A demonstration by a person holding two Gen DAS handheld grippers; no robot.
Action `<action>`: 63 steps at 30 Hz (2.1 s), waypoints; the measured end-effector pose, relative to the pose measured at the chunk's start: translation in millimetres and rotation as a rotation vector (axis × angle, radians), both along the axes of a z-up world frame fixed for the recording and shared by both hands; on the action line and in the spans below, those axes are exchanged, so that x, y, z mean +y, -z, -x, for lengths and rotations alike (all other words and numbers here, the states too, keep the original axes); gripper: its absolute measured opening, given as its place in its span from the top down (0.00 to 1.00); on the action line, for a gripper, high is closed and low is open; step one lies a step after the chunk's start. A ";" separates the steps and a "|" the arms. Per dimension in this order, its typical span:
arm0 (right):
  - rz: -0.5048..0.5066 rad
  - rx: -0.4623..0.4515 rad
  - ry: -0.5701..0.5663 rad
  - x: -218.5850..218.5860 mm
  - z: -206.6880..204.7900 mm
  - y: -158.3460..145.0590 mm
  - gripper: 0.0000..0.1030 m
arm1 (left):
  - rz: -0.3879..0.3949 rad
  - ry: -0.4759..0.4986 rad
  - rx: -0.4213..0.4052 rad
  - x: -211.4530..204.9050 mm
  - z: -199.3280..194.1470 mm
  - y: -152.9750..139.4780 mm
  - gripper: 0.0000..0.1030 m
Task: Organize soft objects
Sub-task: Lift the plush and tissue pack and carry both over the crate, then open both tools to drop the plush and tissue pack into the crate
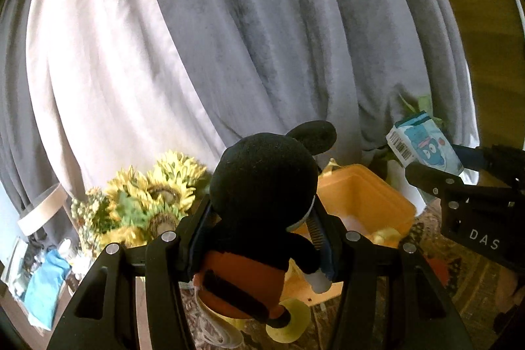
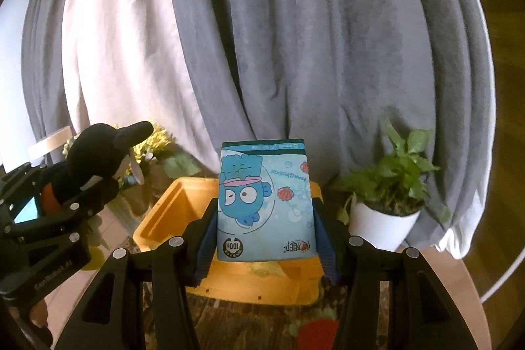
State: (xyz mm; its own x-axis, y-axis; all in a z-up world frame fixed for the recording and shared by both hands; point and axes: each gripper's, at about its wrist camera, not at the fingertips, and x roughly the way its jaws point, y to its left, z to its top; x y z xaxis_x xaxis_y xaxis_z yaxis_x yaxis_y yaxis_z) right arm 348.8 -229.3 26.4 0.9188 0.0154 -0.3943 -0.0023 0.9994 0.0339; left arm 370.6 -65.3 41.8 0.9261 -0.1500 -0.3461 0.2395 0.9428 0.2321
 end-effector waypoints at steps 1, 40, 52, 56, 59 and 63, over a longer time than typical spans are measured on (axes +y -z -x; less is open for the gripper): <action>0.001 0.001 -0.002 0.3 -5.8 -0.1 0.48 | -0.002 0.002 -0.003 -0.4 -5.1 0.9 0.47; 0.035 0.285 -0.040 -15.2 -155.6 88.7 0.48 | -0.156 0.180 0.279 -50.0 -165.7 99.3 0.45; -0.008 0.317 -0.022 -21.7 -160.6 94.6 0.41 | -0.176 0.148 0.301 -53.0 -165.5 104.9 0.24; -0.022 0.305 -0.002 -25.5 -154.5 89.6 0.41 | -0.131 0.118 0.309 -48.6 -156.4 95.9 0.21; -0.027 0.294 0.005 -26.9 -146.7 84.3 0.41 | -0.097 0.085 0.309 -43.8 -148.0 88.2 0.21; -0.034 0.267 0.016 -29.0 -131.0 73.5 0.41 | -0.054 0.044 0.295 -37.4 -128.0 75.0 0.20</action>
